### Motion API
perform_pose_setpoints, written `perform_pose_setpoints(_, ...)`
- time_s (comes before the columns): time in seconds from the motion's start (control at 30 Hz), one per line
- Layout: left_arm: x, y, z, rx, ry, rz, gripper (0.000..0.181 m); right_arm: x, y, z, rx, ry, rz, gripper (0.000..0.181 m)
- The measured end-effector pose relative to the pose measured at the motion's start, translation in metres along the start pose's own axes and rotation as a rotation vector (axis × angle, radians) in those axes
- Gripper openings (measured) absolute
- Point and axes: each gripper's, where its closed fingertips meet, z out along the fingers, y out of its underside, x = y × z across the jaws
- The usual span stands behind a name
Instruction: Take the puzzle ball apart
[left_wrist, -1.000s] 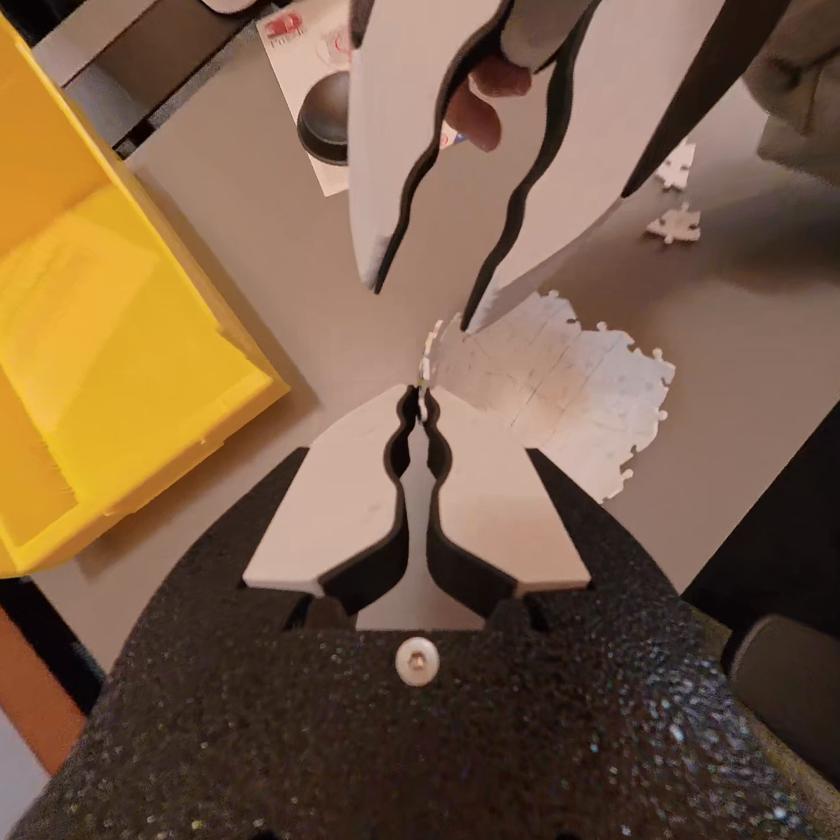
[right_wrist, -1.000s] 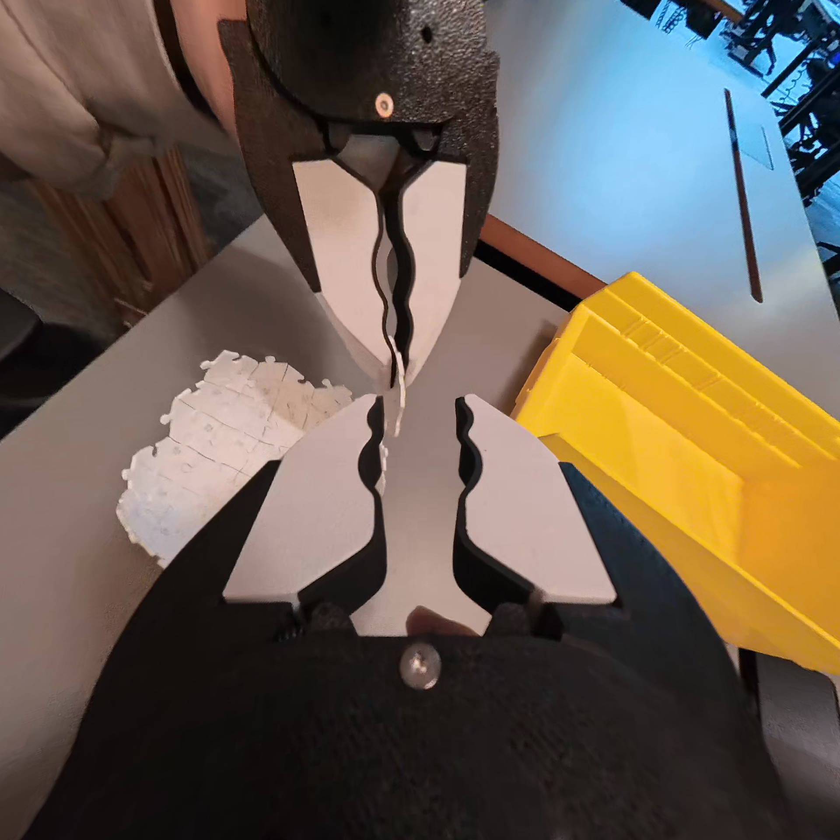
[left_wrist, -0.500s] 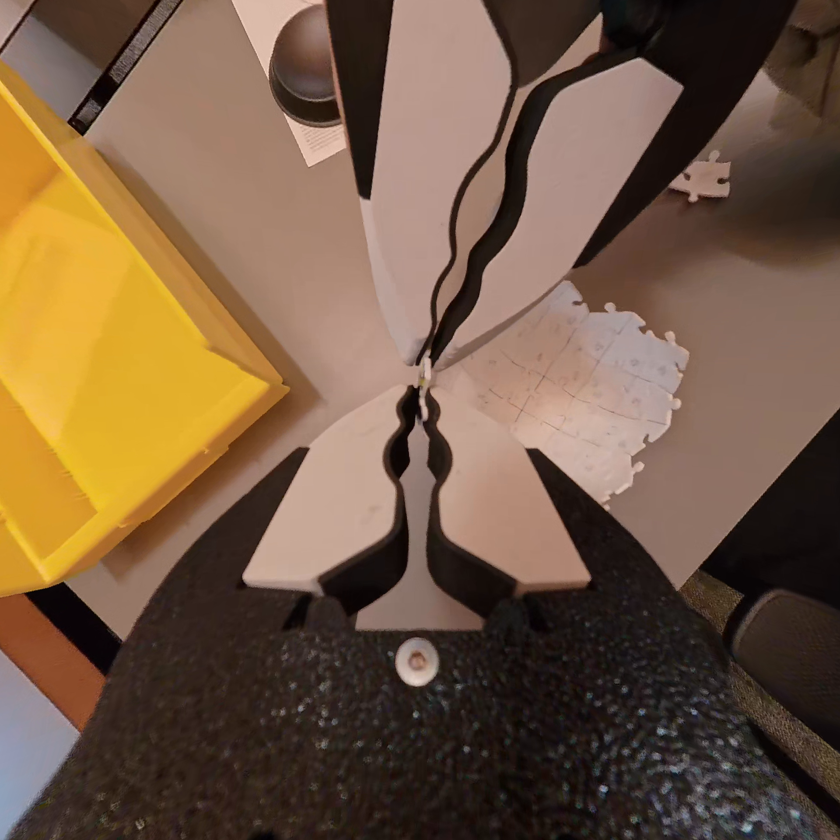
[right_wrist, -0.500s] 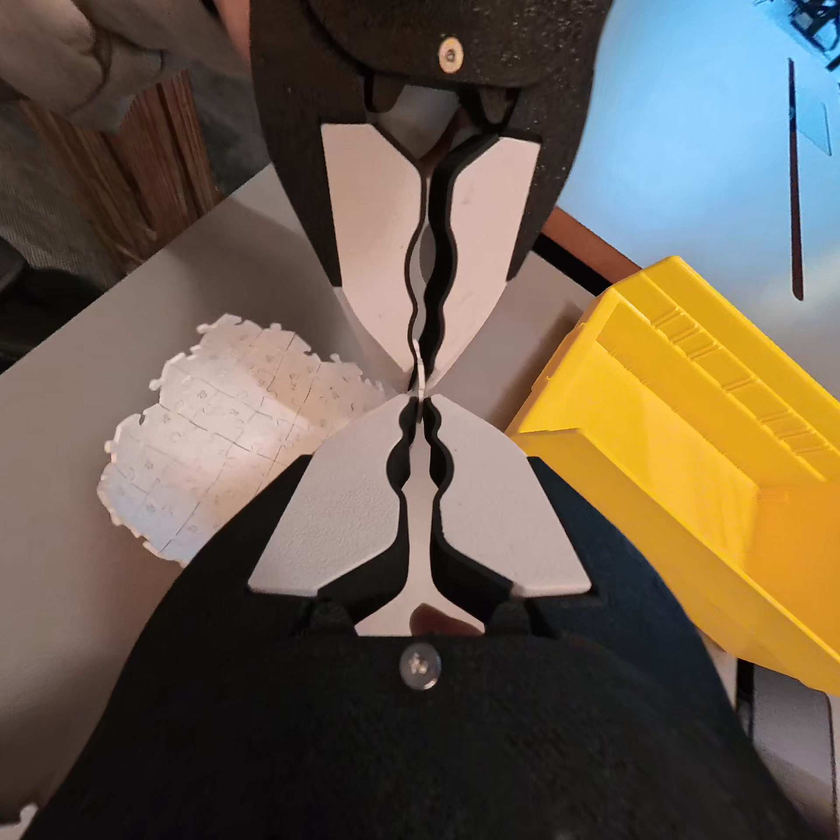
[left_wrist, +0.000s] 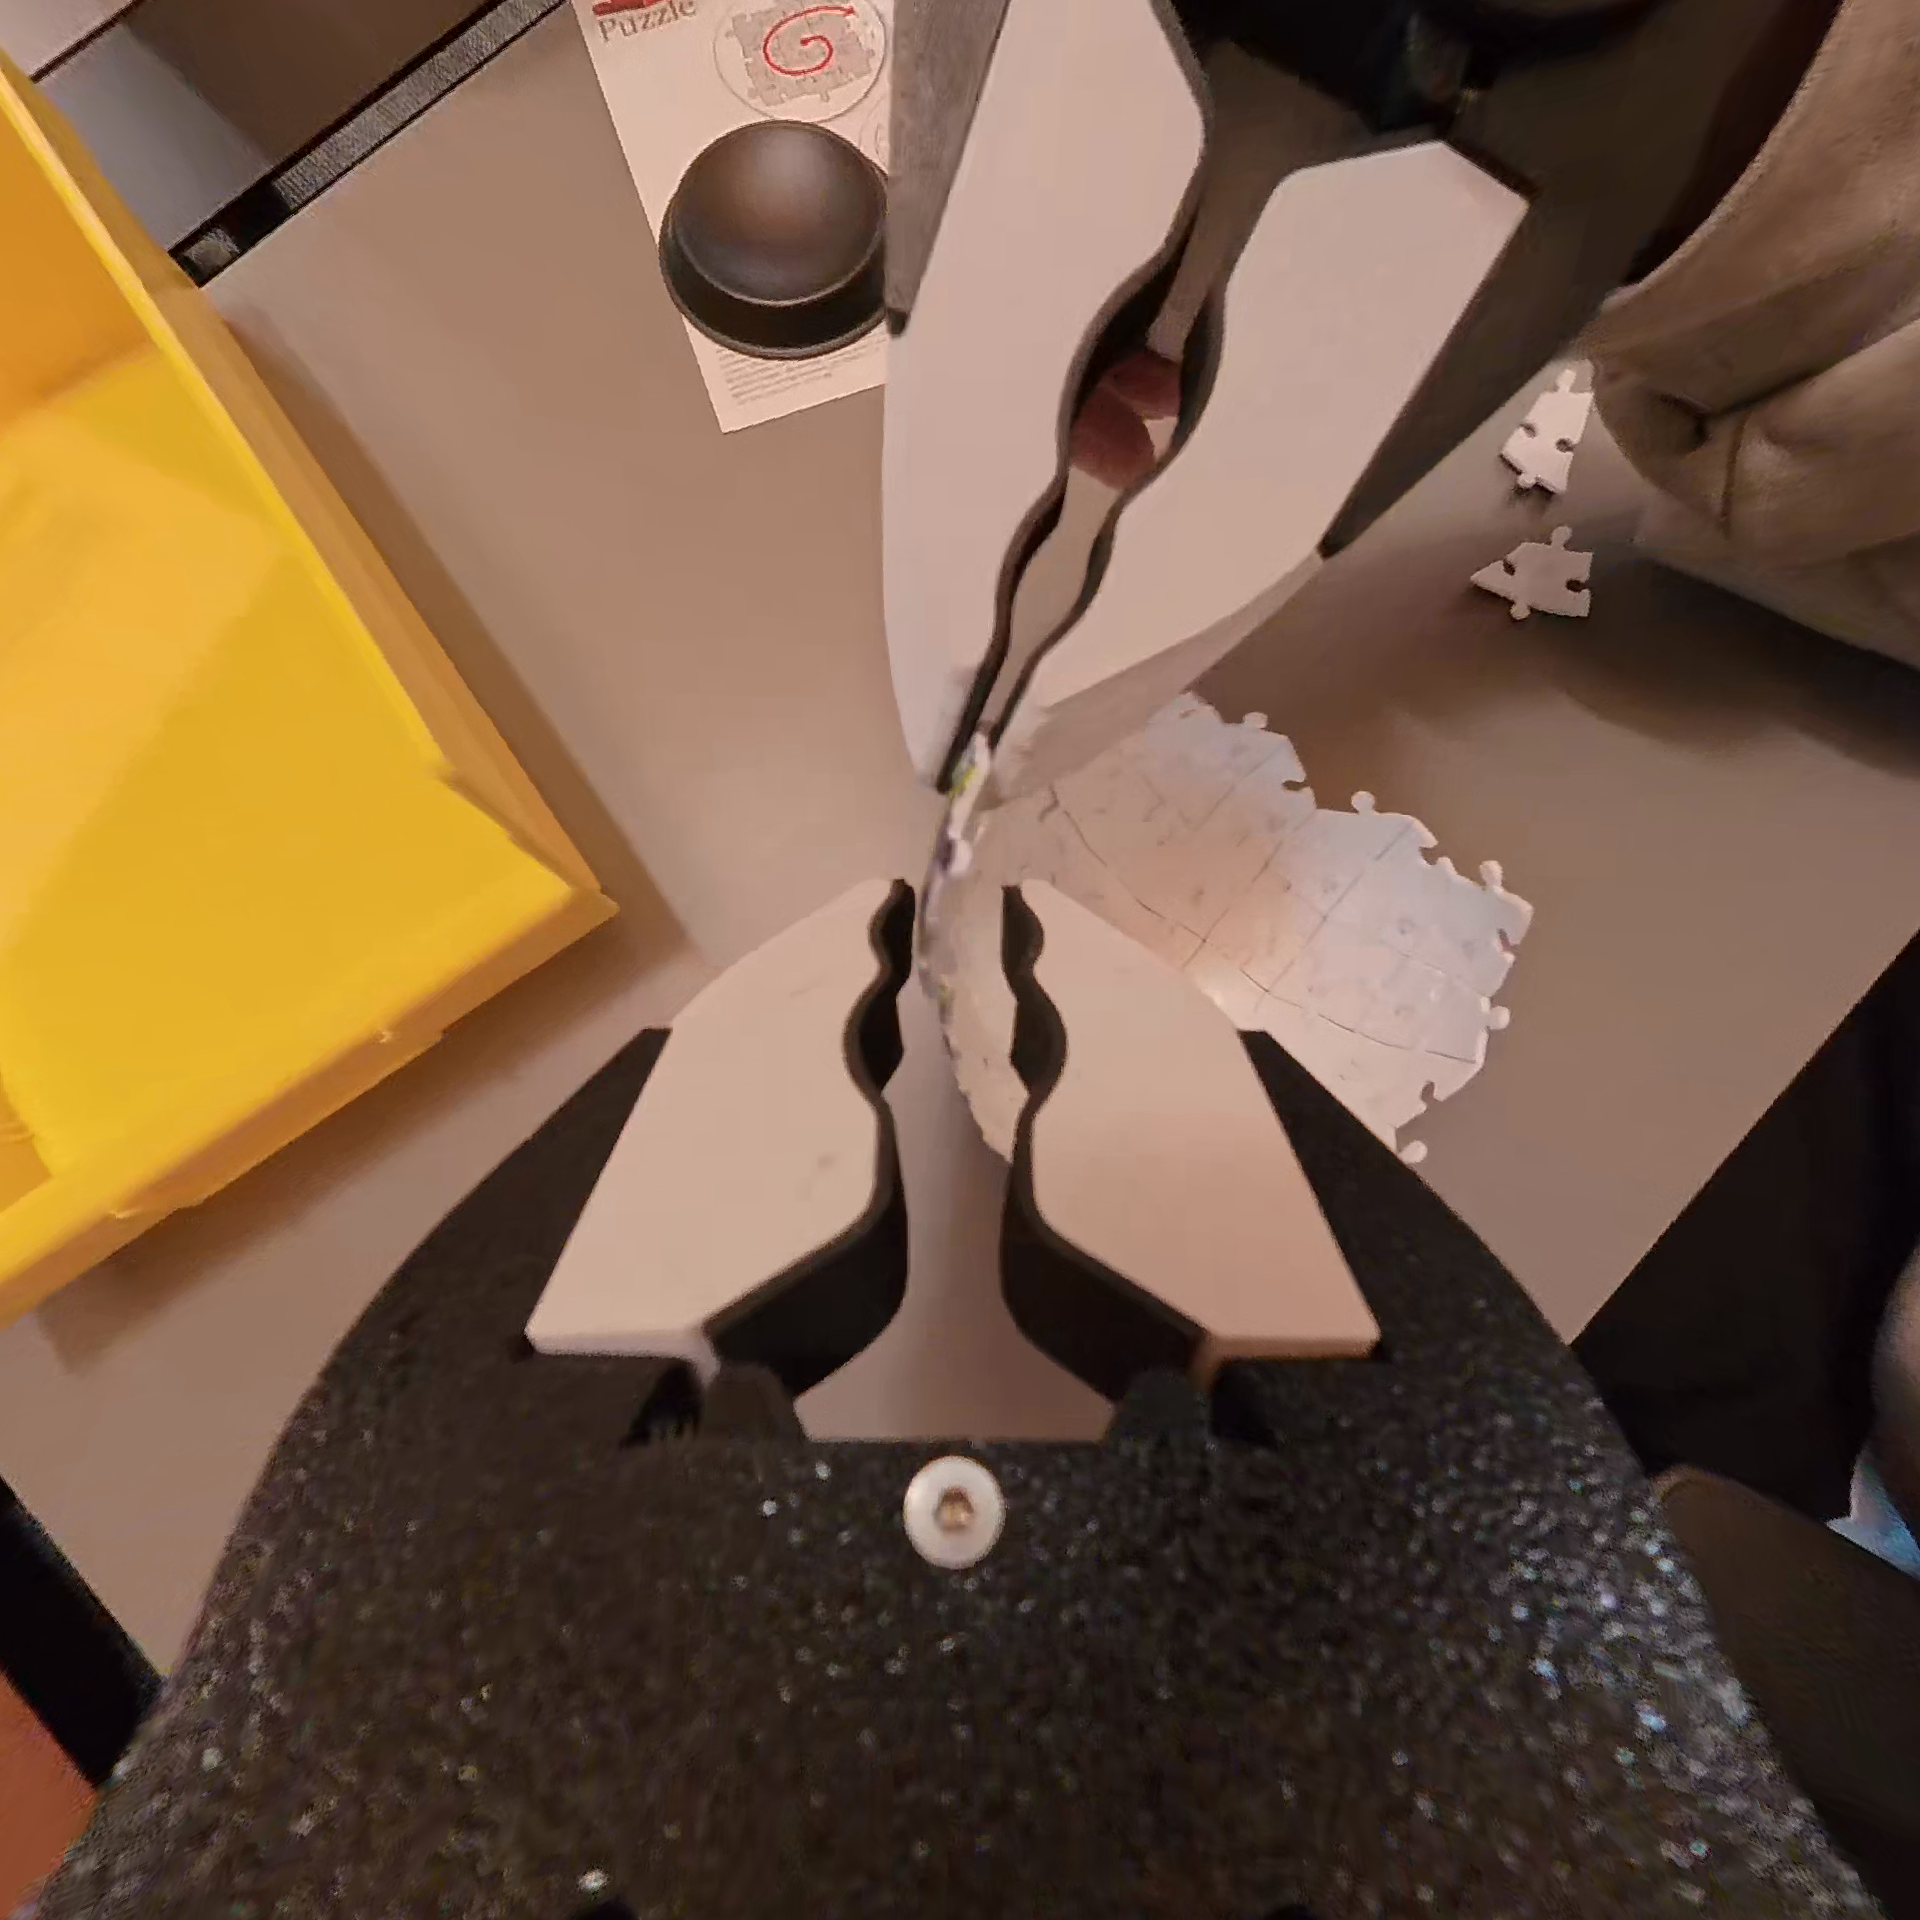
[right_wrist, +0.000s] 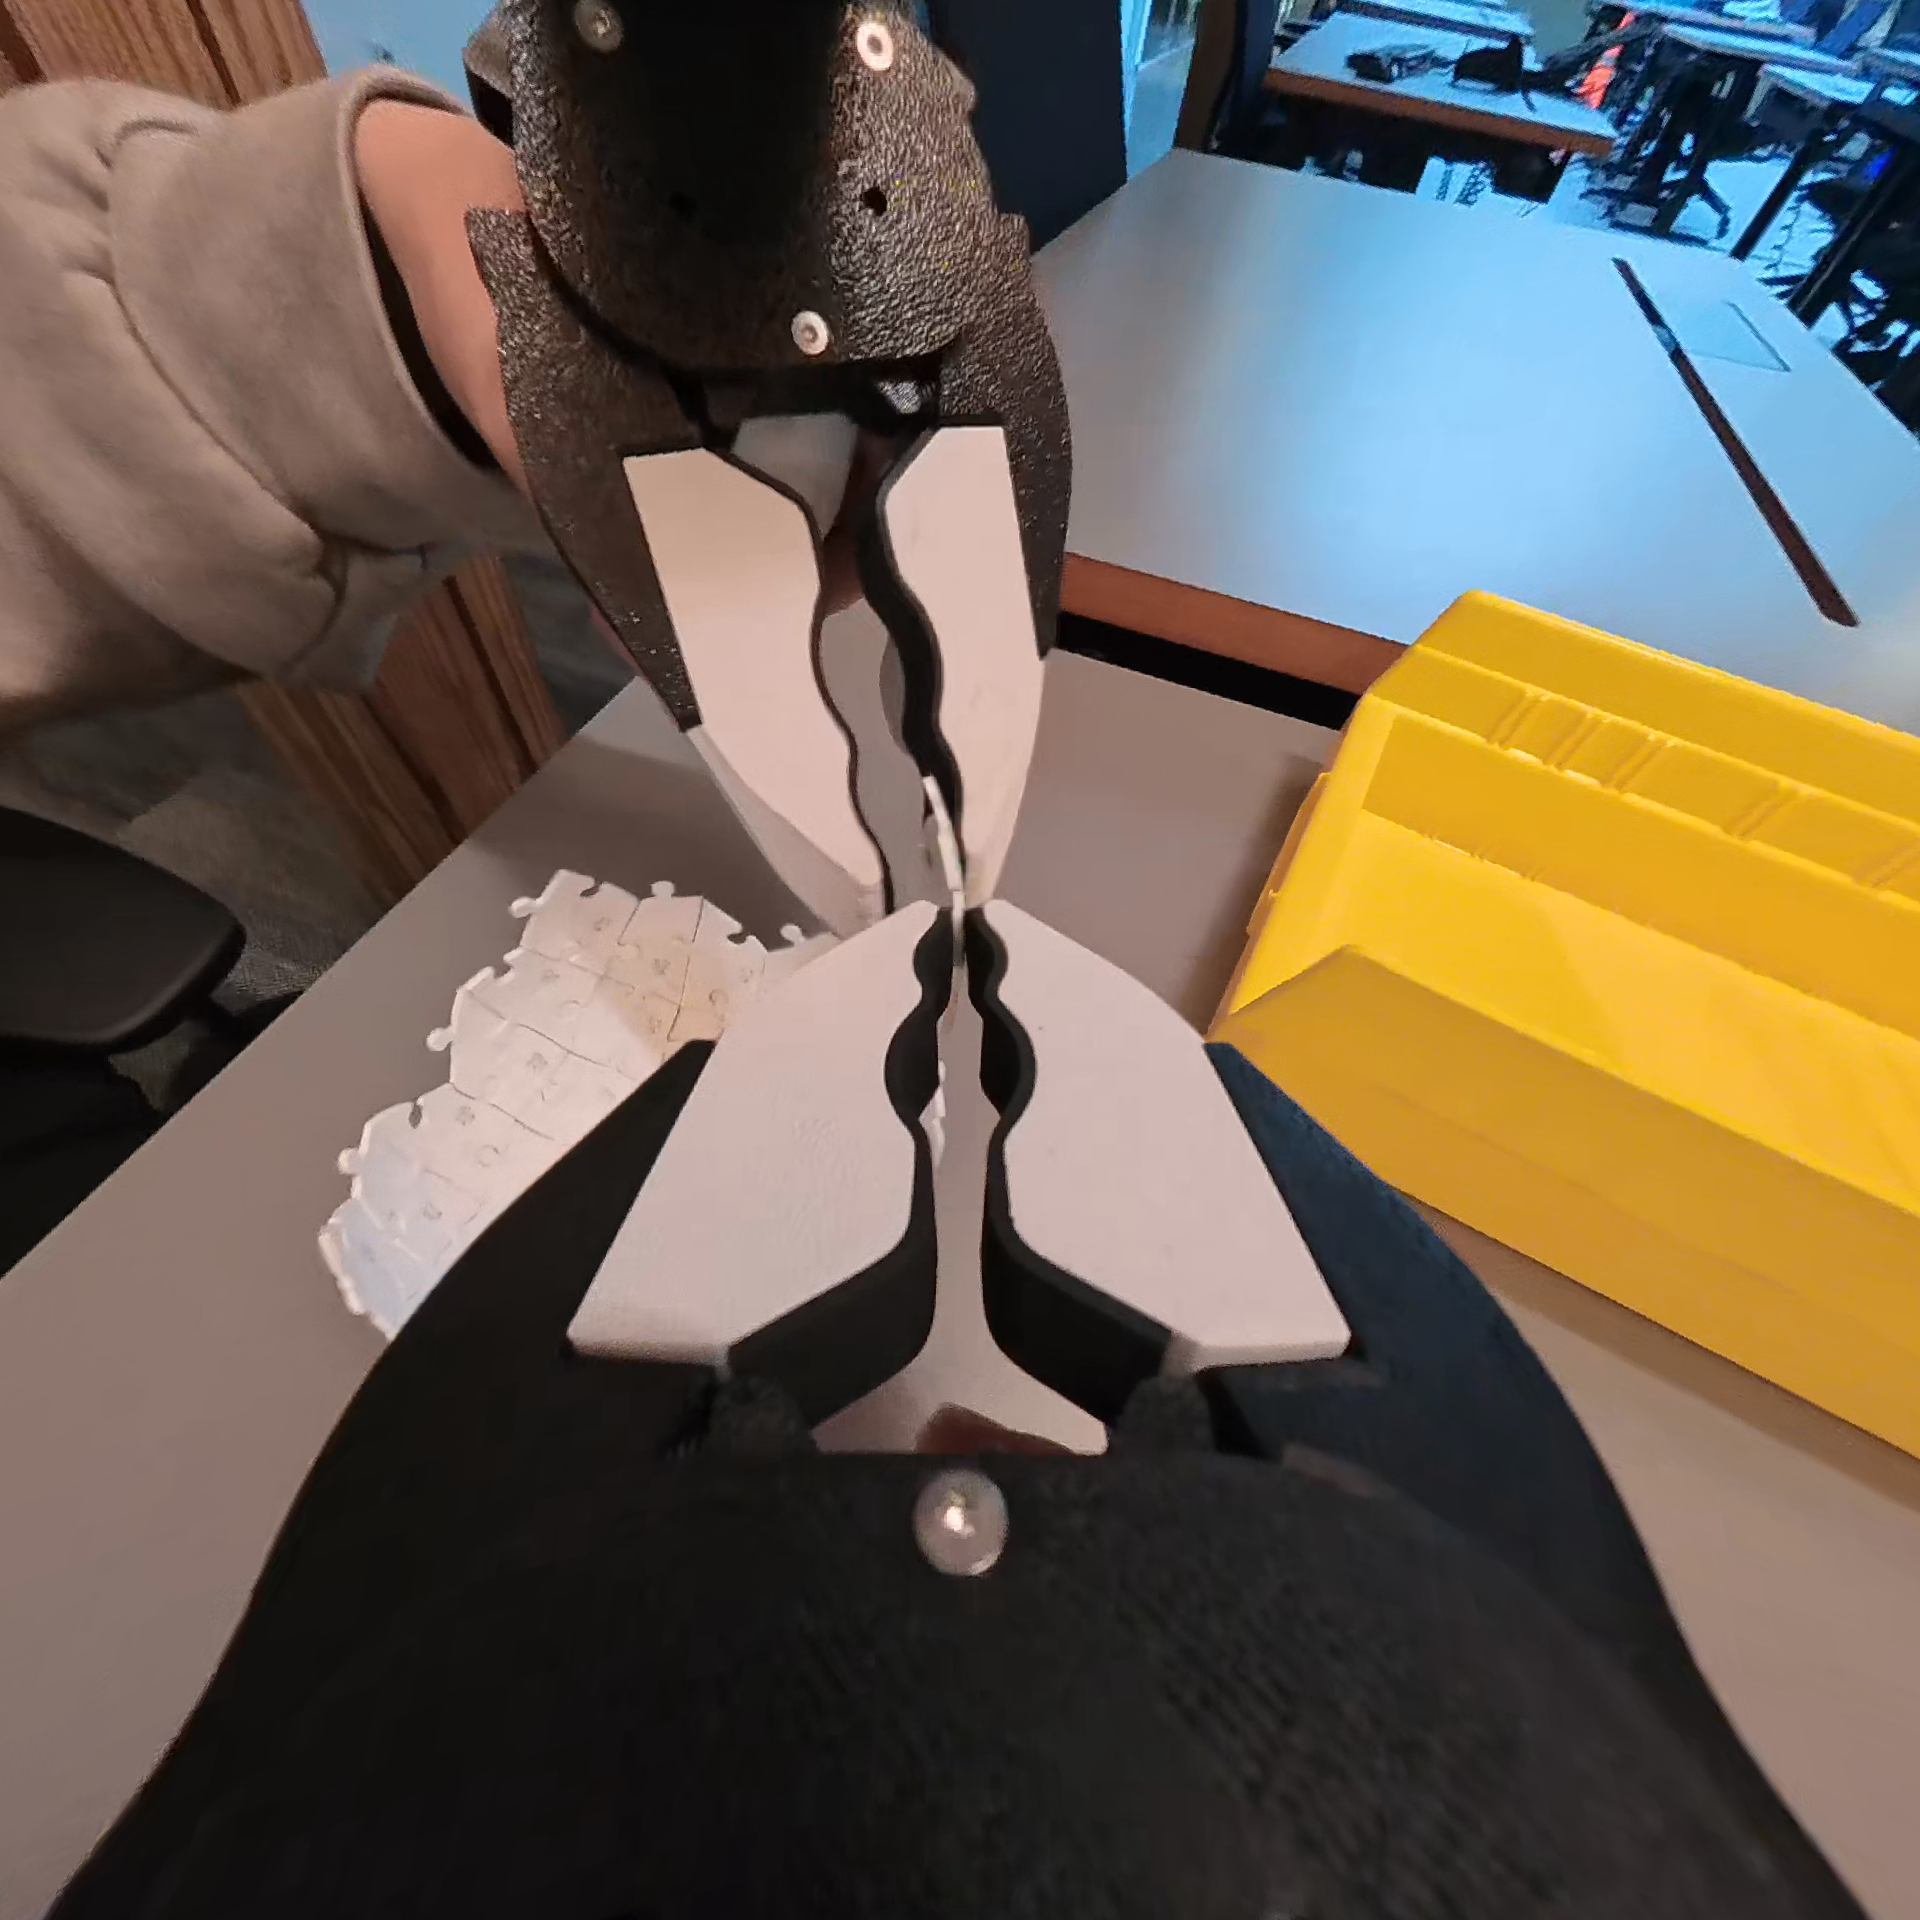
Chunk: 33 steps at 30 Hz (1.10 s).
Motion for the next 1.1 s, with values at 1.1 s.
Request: perform_pose_setpoints(1.1, -0.001, 0.015, 0.022, -0.119, -0.006, -0.037, 0.002, -0.001, 0.028, 0.014, -0.35, -0.049, -0.249, 0.007)
